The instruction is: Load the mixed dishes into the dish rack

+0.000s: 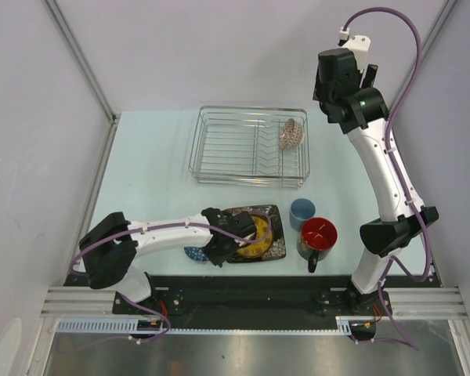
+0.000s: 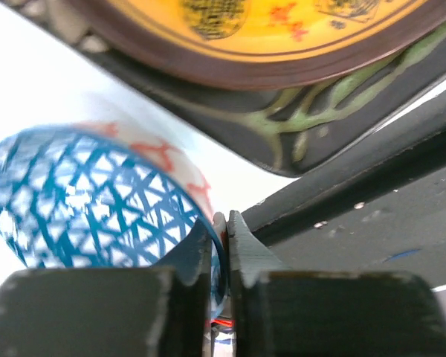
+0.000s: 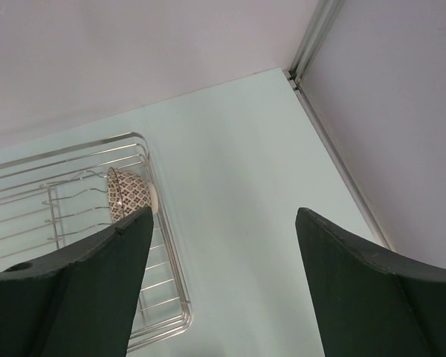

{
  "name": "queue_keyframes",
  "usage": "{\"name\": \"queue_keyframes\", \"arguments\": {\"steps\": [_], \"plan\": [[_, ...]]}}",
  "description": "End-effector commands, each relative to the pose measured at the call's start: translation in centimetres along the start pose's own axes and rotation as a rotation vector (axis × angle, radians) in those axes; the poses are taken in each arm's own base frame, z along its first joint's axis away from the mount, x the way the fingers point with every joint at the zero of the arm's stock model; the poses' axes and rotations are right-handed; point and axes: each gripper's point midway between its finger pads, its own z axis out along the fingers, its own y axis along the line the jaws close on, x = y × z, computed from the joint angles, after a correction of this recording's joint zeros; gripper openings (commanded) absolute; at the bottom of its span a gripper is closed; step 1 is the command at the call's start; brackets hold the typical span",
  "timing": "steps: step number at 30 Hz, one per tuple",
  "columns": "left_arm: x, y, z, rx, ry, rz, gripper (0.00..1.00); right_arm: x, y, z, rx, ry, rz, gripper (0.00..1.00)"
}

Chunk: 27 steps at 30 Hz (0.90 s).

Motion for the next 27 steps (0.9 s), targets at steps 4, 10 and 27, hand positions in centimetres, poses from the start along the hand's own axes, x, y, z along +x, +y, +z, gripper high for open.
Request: {"name": "queue_keyframes", "arguments": {"steps": [4, 10, 27], "plan": [[-3.5, 5.1, -4.1, -0.029, -0.184, -0.095, 0.0, -1.4, -1.4, -1.6, -0.014, -0.038, 0.052, 0.82], [-5.8, 8.8, -11.7, 0.063, -0.35, -0.174, 0.0, -0.7, -1.9, -2.2, -0.021, -0.027, 0.046, 0.81], [-28.6, 4.9, -34.7, 1.209, -0.985, 0.031, 0.0, 7.1, -6.3, -4.1, -0.066, 0.009, 0.214, 0.86]]}}
